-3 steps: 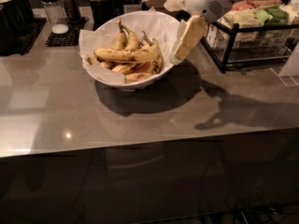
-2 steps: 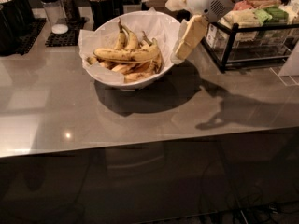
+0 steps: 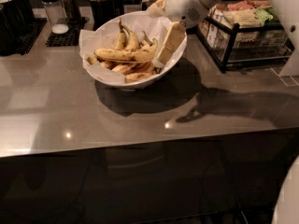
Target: Pick banana from white bowl
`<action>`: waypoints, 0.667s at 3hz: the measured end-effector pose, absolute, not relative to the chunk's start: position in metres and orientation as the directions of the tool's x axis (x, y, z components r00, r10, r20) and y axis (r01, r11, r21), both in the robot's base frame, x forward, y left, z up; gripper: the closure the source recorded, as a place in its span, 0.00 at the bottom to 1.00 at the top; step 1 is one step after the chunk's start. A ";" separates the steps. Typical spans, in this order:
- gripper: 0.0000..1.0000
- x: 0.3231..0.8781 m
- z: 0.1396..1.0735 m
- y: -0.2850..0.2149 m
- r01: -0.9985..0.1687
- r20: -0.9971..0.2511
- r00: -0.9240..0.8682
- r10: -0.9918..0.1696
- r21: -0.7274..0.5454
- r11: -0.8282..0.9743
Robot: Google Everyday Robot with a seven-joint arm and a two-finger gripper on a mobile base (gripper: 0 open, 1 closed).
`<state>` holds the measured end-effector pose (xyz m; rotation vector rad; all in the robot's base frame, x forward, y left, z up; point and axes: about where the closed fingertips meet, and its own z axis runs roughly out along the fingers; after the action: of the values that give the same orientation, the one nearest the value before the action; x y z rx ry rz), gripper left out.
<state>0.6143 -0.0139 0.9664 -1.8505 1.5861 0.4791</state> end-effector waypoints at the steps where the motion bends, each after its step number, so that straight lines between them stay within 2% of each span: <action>1: 0.18 0.616 0.965 -0.009 -0.970 -0.649 0.207 -0.732 -0.233 -0.067; 2: 0.23 0.616 0.965 -0.009 -0.970 -0.649 0.207 -0.732 -0.233 -0.067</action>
Offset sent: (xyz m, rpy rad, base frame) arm 0.0012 0.0046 -0.0012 0.0010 0.0016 0.0069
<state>0.6155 -0.0092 0.9651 -1.8559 1.5807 0.4846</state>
